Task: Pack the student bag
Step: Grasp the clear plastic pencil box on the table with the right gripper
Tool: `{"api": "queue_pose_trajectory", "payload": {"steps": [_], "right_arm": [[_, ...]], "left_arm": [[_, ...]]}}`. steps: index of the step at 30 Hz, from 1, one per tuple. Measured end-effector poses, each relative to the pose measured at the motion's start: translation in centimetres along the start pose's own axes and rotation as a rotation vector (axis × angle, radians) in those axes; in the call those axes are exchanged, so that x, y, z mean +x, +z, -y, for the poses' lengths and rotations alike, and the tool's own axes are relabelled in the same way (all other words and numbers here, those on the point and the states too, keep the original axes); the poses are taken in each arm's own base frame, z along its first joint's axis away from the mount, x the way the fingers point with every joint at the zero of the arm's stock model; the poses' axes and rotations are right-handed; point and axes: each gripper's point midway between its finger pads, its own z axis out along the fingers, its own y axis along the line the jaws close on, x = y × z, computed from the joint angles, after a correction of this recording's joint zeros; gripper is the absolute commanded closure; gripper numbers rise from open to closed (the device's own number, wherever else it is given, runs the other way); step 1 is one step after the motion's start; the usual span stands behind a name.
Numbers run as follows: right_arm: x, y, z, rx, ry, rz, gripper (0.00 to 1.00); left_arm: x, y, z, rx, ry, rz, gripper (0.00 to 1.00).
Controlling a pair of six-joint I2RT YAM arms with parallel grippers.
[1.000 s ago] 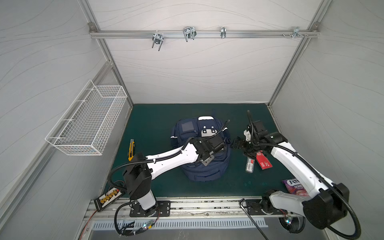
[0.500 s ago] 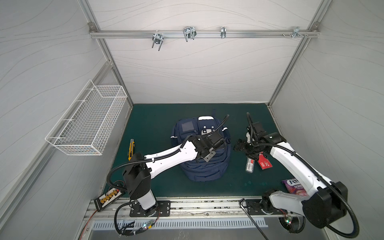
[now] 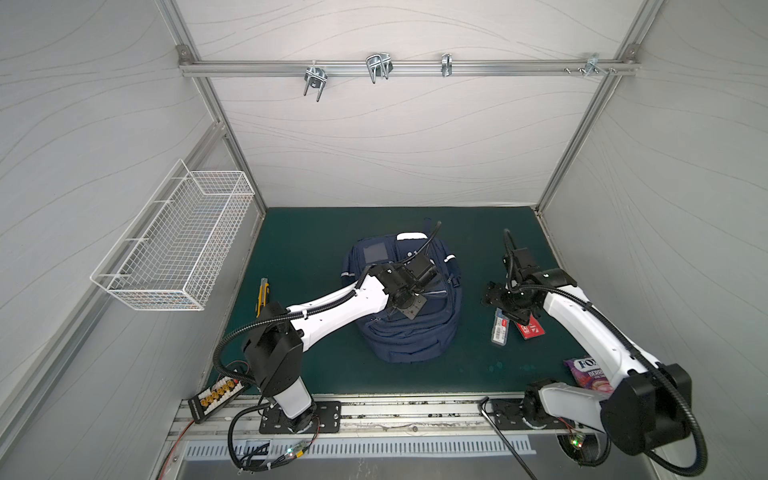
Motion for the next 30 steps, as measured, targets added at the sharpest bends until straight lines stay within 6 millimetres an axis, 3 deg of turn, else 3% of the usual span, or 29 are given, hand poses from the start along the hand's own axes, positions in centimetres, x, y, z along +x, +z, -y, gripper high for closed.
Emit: {"api": "queue_pose_trajectory", "payload": {"steps": [2, 10, 16, 19, 30], "right_arm": [[-0.2, 1.1, 1.4, 0.043, 0.031, -0.027, 0.15], [-1.3, 5.5, 3.6, 0.238, -0.033, -0.128, 0.18], [-3.6, 6.5, 3.3, 0.285, -0.078, -0.110, 0.26], [-3.4, 7.4, 3.3, 0.283, -0.090, -0.131, 0.33], [-2.4, 9.2, 4.0, 0.301, -0.107, -0.182, 0.31]], "left_arm": [[-0.2, -0.3, -0.2, 0.034, -0.035, 0.003, 1.00], [-1.2, -2.1, -0.7, 0.148, -0.158, 0.037, 1.00], [-1.9, -3.2, -1.8, 0.260, -0.302, 0.086, 1.00], [-2.2, -3.4, -2.0, 0.316, -0.351, 0.091, 1.00], [-3.0, -3.8, -1.0, 0.432, -0.398, 0.116, 1.00]]}}
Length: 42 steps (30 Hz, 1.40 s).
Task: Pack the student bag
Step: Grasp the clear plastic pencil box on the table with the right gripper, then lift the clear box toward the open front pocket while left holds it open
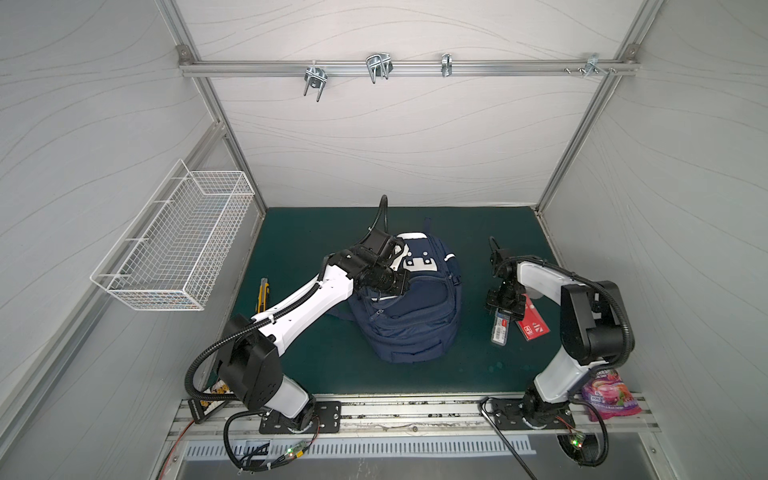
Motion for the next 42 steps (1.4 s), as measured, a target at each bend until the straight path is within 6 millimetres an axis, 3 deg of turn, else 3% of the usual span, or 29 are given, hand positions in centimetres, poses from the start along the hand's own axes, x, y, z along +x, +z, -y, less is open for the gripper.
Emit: {"api": "queue_pose_trajectory", "payload": {"steps": [9, 16, 24, 33, 37, 39, 42], "right_arm": [[1.0, 0.0, -0.5, -0.005, -0.025, 0.000, 0.35], [1.4, 0.1, -0.9, -0.031, -0.016, -0.009, 0.39], [1.5, 0.1, -1.6, -0.076, -0.020, -0.011, 0.52], [2.2, -0.4, -2.3, -0.139, -0.036, -0.021, 0.71], [1.9, -1.8, -3.0, -0.183, -0.037, -0.002, 0.75], [1.7, -3.1, -3.3, -0.212, -0.038, 0.028, 0.75], [1.6, -5.7, -3.6, -0.268, -0.036, 0.085, 0.77]], "left_arm": [[0.0, 0.0, 0.2, 0.011, 0.004, 0.001, 1.00], [1.0, 0.0, -0.5, -0.006, 0.000, -0.006, 0.71], [1.8, 0.4, -1.1, -0.020, -0.007, -0.026, 0.60], [3.5, 1.7, -1.0, -0.076, 0.099, -0.078, 0.60], [5.1, 2.8, -0.8, -0.146, 0.196, -0.120, 0.62], [5.7, 3.2, -0.8, -0.180, 0.240, -0.135, 0.67], [5.6, 3.4, -1.3, -0.240, 0.285, -0.124, 0.85]]}}
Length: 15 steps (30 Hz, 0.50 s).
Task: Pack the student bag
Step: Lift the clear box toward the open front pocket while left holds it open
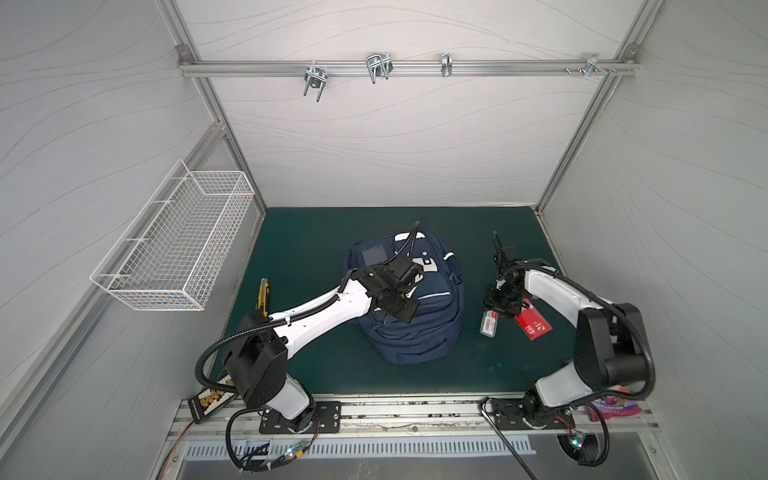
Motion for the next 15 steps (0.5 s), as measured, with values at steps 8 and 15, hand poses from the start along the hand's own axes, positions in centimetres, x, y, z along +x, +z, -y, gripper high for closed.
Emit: {"api": "queue_pose_trajectory", "payload": {"steps": [8, 15], "right_arm": [[1.4, -6.9, -4.4, -0.139, -0.066, 0.112, 0.78], [6.4, -10.0, -10.2, -0.264, -0.160, 0.081, 0.77]], "left_arm": [[-1.9, -1.7, -1.6, -0.109, 0.012, 0.083, 1.00], [-4.1, -4.1, -0.4, -0.058, 0.018, 0.156, 1.00]]}}
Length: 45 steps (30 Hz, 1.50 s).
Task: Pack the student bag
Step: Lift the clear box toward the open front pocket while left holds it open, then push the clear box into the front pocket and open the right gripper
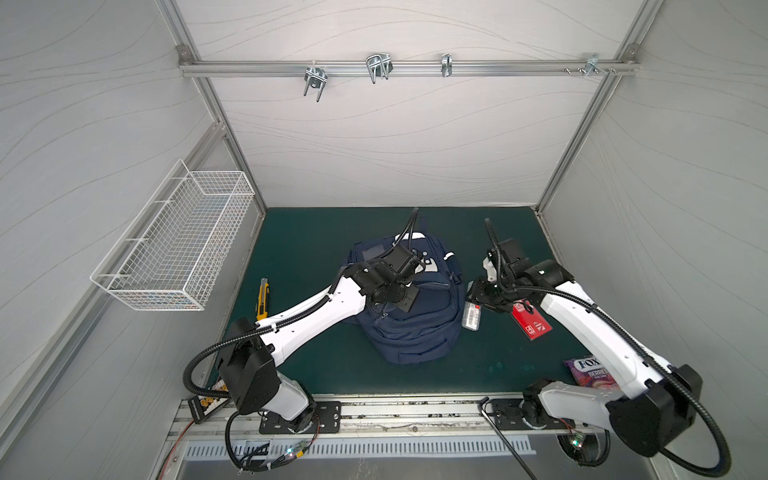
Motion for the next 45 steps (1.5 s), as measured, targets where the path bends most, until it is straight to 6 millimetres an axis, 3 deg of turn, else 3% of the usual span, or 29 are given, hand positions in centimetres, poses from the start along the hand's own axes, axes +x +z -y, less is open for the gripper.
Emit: {"api": "queue_pose_trajectory", "payload": {"steps": [6, 15, 16, 19, 21, 27, 31, 33, 36, 39, 45], "right_arm": [[1.9, 1.7, -4.1, -0.045, 0.022, -0.083, 0.77], [2.2, 3.9, -6.3, -0.085, 0.194, -0.146, 0.74], [2.1, 4.1, -6.3, -0.086, 0.209, -0.145, 0.71], [1.1, 4.9, -6.8, -0.089, 0.252, -0.143, 0.43], [0.0, 5.6, -7.6, -0.092, 0.271, -0.139, 0.31], [-1.3, 6.3, -8.9, -0.115, 0.271, -0.127, 0.26], [-1.2, 6.6, -8.6, -0.139, 0.273, -0.118, 0.34], [-1.1, 6.5, -8.2, -0.139, 0.272, -0.110, 0.60], [-1.1, 6.4, -7.8, -0.142, 0.272, -0.098, 0.84], [-0.9, 6.8, -7.2, -0.129, 0.264, -0.099, 0.92], [-0.5, 8.4, -5.5, -0.076, 0.229, -0.083, 0.95]], "left_arm": [[-1.1, -1.0, 0.4, 0.045, -0.012, 0.043, 1.00], [-1.6, -1.2, 1.8, 0.126, -0.020, 0.061, 1.00], [-1.7, -1.3, 1.8, 0.131, -0.022, 0.062, 1.00], [-1.8, -1.3, 2.0, 0.141, -0.025, 0.068, 1.00], [-1.8, -1.3, 2.1, 0.148, -0.030, 0.073, 1.00], [-2.1, -1.3, 1.0, 0.128, -0.079, 0.095, 1.00], [-2.0, -1.3, 0.8, 0.136, -0.100, 0.097, 1.00], [-2.0, -1.3, 0.9, 0.147, -0.103, 0.097, 1.00], [-1.9, -1.4, 1.1, 0.158, -0.106, 0.097, 1.00], [-1.9, -1.4, 1.1, 0.162, -0.113, 0.095, 1.00], [-1.9, -1.4, 1.2, 0.173, -0.127, 0.092, 1.00]]}}
